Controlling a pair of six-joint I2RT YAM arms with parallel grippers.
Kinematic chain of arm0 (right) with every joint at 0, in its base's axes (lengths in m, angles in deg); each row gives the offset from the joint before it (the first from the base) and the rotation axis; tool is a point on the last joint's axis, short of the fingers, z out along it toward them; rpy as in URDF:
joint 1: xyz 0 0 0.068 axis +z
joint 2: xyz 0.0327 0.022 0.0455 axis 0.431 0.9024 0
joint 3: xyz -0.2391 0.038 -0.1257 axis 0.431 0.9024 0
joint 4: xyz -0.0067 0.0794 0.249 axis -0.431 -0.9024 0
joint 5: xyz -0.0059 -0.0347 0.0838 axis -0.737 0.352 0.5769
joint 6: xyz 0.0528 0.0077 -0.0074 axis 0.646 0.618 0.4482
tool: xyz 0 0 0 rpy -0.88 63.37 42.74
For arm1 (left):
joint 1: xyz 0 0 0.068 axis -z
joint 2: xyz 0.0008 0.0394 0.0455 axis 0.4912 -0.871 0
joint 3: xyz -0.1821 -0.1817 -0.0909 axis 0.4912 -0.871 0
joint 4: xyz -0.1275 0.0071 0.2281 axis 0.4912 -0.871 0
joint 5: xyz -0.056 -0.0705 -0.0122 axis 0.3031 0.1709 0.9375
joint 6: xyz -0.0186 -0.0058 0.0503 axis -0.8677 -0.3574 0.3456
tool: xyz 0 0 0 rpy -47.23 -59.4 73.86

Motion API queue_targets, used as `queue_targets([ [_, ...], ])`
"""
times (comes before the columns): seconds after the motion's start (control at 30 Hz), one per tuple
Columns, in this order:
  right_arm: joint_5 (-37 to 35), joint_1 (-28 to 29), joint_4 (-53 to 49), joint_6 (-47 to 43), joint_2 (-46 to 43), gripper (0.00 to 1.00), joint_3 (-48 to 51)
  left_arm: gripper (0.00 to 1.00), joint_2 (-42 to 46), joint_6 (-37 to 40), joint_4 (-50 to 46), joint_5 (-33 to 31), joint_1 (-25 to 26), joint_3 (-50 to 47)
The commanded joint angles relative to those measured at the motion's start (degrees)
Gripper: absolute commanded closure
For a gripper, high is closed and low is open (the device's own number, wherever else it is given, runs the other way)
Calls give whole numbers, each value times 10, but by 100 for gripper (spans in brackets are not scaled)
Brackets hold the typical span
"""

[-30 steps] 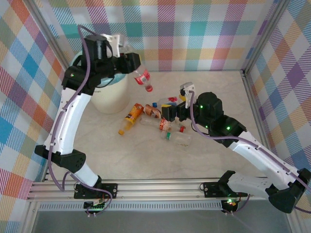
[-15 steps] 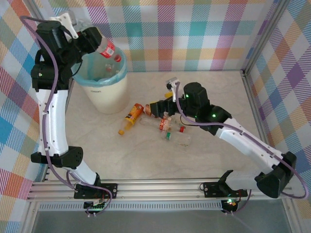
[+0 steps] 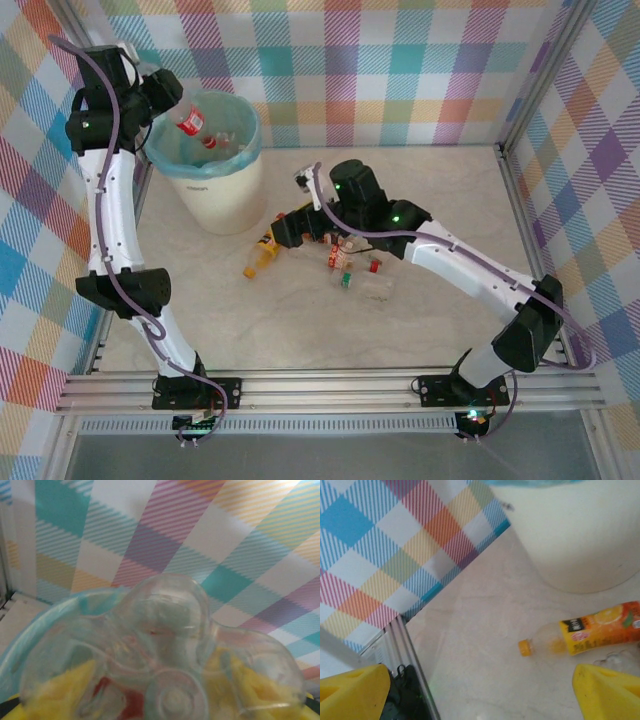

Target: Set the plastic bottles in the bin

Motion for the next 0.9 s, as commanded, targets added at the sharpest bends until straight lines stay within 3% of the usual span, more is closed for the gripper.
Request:
queue_targets([
  [0.0, 25, 13, -23, 10, 17, 6, -21, 68, 5, 29, -21, 37, -3, -25],
  [0.53, 21, 24, -50, 0, 50, 6, -36, 67, 48, 88, -5, 91, -2, -225],
  [0.87, 22, 25, -60, 3, 68, 6, -44, 65, 51, 112, 9, 94, 1, -288],
])
